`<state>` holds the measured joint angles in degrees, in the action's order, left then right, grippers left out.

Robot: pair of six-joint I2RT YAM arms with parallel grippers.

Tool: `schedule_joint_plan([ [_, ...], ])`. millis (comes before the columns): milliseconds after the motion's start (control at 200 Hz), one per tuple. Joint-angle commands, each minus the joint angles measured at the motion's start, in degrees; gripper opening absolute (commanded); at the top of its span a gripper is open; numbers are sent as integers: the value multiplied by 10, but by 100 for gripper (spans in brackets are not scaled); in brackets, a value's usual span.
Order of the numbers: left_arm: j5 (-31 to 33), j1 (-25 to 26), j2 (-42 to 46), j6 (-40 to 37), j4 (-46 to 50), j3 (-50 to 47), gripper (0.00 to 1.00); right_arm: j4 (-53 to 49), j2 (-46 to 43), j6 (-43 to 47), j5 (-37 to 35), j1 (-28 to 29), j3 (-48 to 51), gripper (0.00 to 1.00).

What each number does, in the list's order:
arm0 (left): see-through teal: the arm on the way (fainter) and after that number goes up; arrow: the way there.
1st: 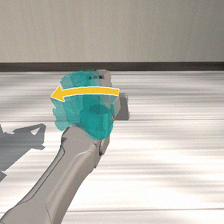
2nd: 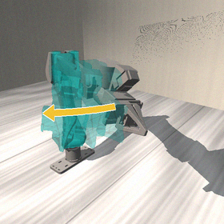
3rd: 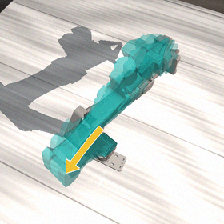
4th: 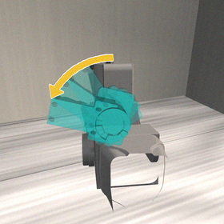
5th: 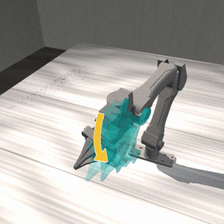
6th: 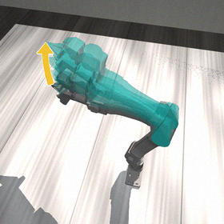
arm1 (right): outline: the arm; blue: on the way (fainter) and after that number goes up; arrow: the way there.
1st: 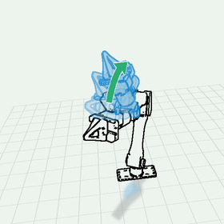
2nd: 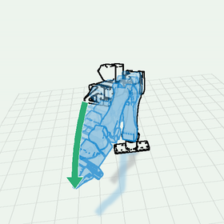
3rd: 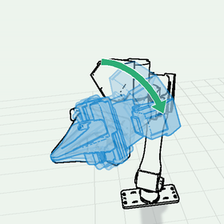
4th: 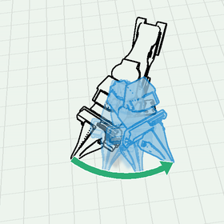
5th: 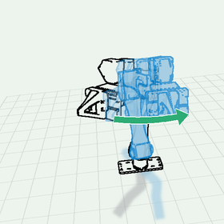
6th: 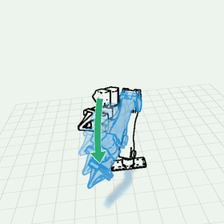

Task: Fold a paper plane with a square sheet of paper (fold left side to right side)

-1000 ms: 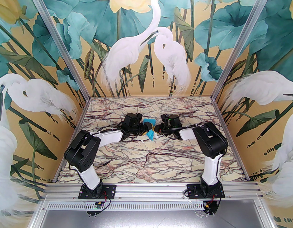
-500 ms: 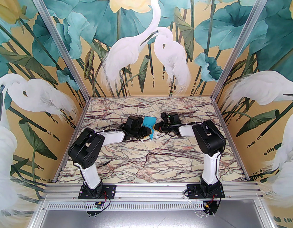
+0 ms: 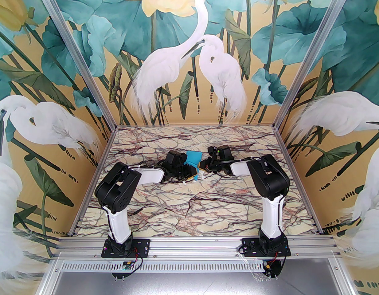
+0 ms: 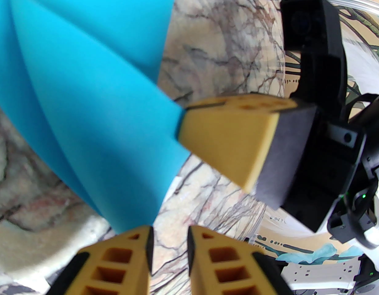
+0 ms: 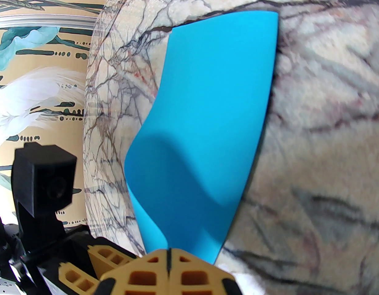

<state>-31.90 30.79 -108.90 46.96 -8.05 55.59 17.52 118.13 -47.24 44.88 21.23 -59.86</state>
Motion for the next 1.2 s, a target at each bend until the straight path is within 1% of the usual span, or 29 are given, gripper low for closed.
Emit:
schedule_joint_plan([
  [0, -15, 4, -11, 3, -16, 12, 27, -5, 12, 13, 5, -5, -15, 0],
  [480, -21, 3, -21, 7, -22, 24, 27, -33, 29, 33, 7, -9, -42, 0],
  [655, -30, -26, 3, 13, -22, 44, 29, -38, 23, 39, 9, -9, -35, 0],
  [785, -36, -49, -28, -3, 7, 106, 29, -40, 21, 41, 10, -10, -32, 0],
  [920, -19, -64, -83, -14, 46, 183, 29, -42, 19, 41, 11, -9, -33, 0],
  [1040, -5, -71, -142, -23, 94, 262, 29, -46, 18, 45, 11, -10, -34, 0],
  [1115, 9, -70, -176, -40, 145, 313, 30, -51, 17, 49, 10, -10, -36, 0],
  [1195, 20, -71, -200, -51, 176, 345, 29, -56, 18, 53, 9, -9, -42, 0],
])
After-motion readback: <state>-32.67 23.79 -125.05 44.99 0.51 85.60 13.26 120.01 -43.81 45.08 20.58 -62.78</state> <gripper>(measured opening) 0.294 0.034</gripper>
